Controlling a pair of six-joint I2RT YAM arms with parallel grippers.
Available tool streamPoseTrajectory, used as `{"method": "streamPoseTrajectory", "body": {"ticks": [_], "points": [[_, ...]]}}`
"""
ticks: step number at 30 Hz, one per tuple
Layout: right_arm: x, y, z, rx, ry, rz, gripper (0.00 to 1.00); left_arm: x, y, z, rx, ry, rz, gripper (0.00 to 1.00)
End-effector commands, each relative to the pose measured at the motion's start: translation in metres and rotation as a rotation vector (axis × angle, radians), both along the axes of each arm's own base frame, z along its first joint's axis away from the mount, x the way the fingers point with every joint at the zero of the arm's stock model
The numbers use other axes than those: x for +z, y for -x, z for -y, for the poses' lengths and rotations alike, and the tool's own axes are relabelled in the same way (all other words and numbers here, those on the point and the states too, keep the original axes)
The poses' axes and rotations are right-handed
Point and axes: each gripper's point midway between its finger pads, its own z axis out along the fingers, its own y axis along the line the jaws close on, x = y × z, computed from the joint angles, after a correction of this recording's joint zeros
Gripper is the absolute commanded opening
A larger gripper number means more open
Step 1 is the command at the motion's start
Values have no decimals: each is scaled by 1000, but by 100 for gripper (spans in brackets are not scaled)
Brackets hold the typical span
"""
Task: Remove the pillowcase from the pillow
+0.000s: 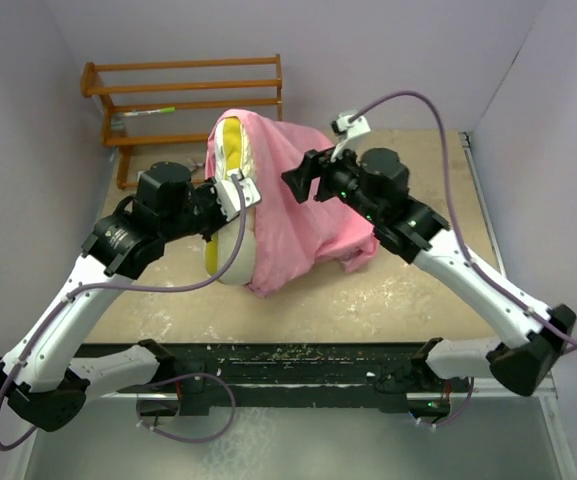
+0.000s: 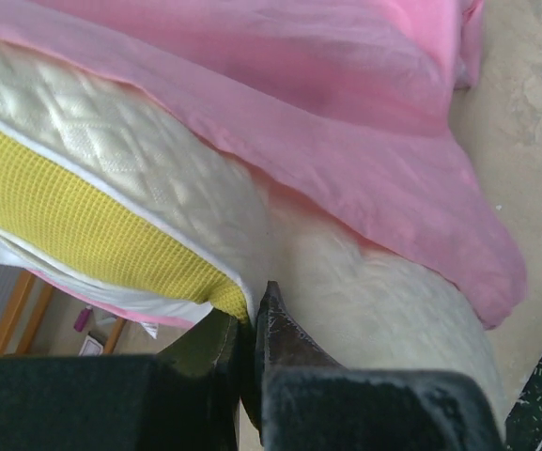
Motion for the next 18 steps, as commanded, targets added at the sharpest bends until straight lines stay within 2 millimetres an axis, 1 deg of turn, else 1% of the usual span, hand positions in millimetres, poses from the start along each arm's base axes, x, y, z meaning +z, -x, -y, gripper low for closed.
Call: {"method": "streamPoseTrajectory", "body": {"ticks": [1, 4, 7, 9, 11, 13, 15, 18], "points": [[-33, -30, -7, -21, 13, -50, 74, 57, 20, 6, -92, 109, 117, 0], [-69, -53, 4, -76, 16, -113, 73, 63, 26, 3, -99, 116, 126, 0], [-102, -67, 14, -114, 46, -164, 72, 64, 30, 0, -107, 104, 138, 0], [-126, -79, 25, -170, 92, -207, 71, 65, 33, -1, -113, 101, 143, 0], [-146, -91, 46, -250, 124, -255, 74, 64, 35, -3, -115, 98, 140, 0], [-165, -103, 77, -348, 149, -300, 79, 62, 37, -4, -115, 96, 136, 0], [-186, -109, 101, -413, 185, -347, 81, 60, 38, -6, -111, 92, 136, 0], [-214, -110, 120, -443, 216, -410, 81, 56, 36, -9, -98, 79, 141, 0]]}}
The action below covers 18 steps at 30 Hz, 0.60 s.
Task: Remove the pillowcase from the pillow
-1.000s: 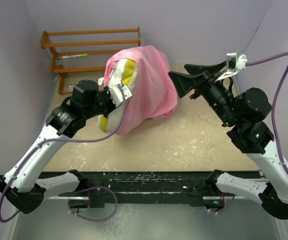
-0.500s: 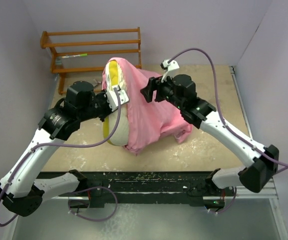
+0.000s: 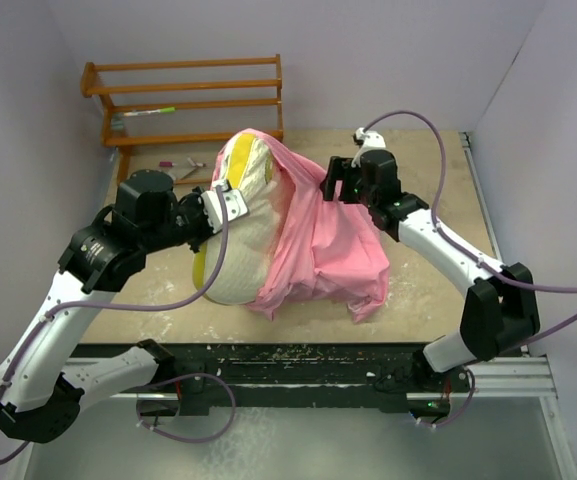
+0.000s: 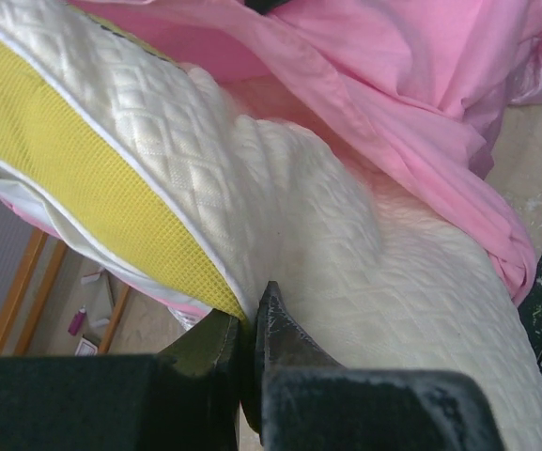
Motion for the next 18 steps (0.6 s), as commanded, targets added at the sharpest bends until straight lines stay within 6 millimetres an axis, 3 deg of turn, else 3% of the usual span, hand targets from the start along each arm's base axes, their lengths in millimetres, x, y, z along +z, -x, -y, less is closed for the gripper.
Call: {"method": "streamPoseTrajectory", "body": {"ticks": [1, 7, 9, 11, 13, 15, 18], "points": [[-36, -7, 42, -126, 57, -73, 81, 39, 0, 0, -25, 59, 151, 0], [-101, 13, 47, -111, 19, -203, 81, 37, -3, -1, -13, 53, 150, 0], [-108, 19, 41, -60, -60, -227, 82, 35, -4, -1, -6, 48, 146, 0], [-98, 26, 33, 28, -160, -209, 82, 34, -4, -2, 0, 46, 146, 0], [-76, 27, 37, 66, -217, -158, 83, 30, -5, -4, 6, 35, 143, 0], [-54, 22, 58, 40, -255, -109, 83, 28, -7, -6, 13, 25, 149, 0], [-32, 9, 105, -85, -271, -67, 83, 28, -9, -7, 23, 17, 160, 0]]}}
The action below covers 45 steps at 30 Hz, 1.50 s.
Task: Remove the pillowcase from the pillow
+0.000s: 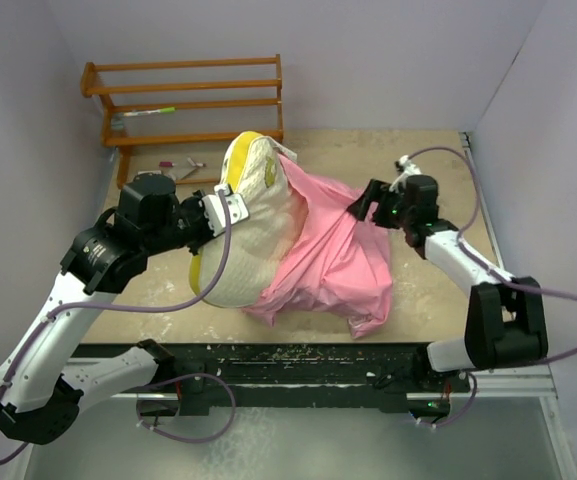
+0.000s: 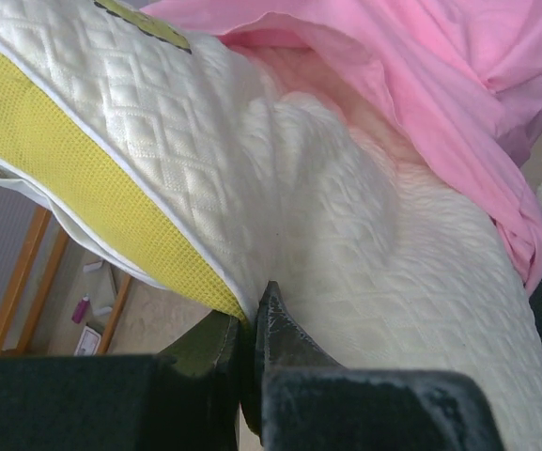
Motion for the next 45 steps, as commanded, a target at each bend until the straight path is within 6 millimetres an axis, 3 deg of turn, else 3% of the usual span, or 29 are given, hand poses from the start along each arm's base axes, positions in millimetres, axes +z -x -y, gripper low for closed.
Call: {"method": "streamPoseTrajectory", "body": {"ticks": [1, 4, 8, 12, 15, 18, 21, 24, 30, 33, 35, 37, 40, 45], "points": [[57, -24, 56, -144, -36, 132, 83, 39, -10, -2, 10, 46, 167, 0], [37, -26, 79, -215, 80, 48, 87, 42, -13, -2, 16, 46, 175, 0], [-4, -24, 86, -231, 137, -41, 94, 41, -15, 0, 21, 52, 169, 0], [-47, -10, 78, -217, 96, -143, 100, 42, -17, 2, 26, 62, 164, 0], [-51, 1, 52, -133, -27, -143, 100, 44, -19, 3, 31, 64, 166, 0], [-38, 14, 28, -46, -159, -133, 99, 44, -23, 2, 46, 57, 167, 0], [-3, 19, 8, 51, -301, -36, 92, 41, -31, -5, 99, 33, 183, 0], [30, 17, -2, 123, -341, 25, 92, 34, -38, -13, 147, 1, 198, 0], [111, 17, 8, 113, -335, 202, 99, 18, -48, -26, 222, -53, 198, 0], [127, 11, 33, 32, -332, 221, 99, 16, -48, -28, 231, -63, 203, 0], [109, 1, 57, -113, -290, 160, 98, 18, -48, -30, 236, -62, 210, 0], [68, -1, 84, -245, -159, 14, 96, 21, -47, -30, 236, -59, 214, 0], [26, 1, 103, -309, -49, -83, 96, 22, -45, -31, 230, -56, 215, 0], [-37, 19, 93, -283, -31, -217, 94, 22, -44, -29, 224, -47, 213, 0]]}}
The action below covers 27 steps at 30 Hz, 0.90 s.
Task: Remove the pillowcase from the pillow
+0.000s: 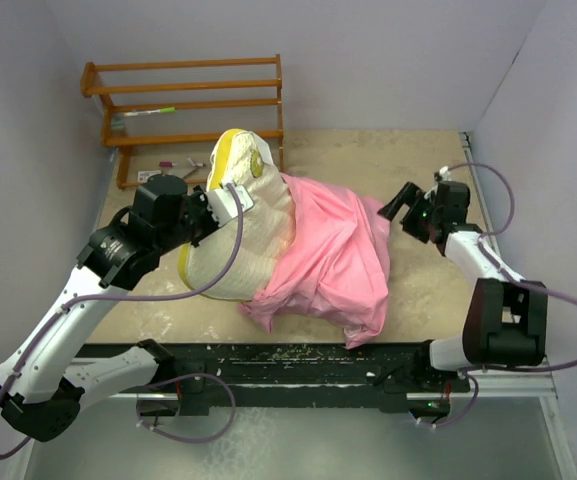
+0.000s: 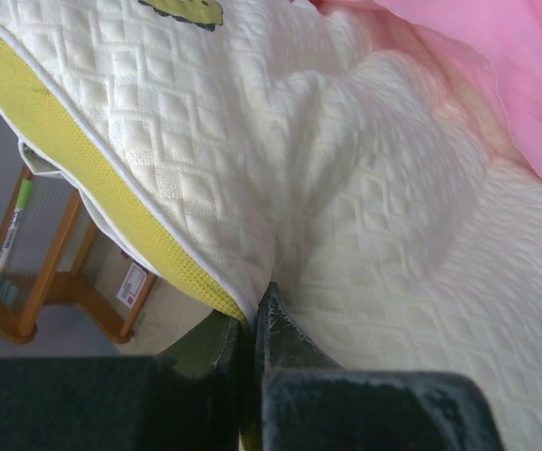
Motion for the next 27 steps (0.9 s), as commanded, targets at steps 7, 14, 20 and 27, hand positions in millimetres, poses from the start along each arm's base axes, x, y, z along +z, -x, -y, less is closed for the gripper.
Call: {"method": "streamPoseTrajectory", "body": {"ticks": [7, 14, 20, 27], "points": [[-89, 37, -32, 54, -42, -207, 80, 47, -9, -1, 14, 66, 156, 0], [-27, 12, -30, -26, -117, -44, 0, 106, -26, -22, 105, 27, 387, 0], [79, -14, 11, -183, -9, 192, 0, 248, -11, -61, 300, 303, 793, 0], [119, 6, 89, -483, 56, 272, 0, 297, 13, -85, 357, 378, 963, 0]]}}
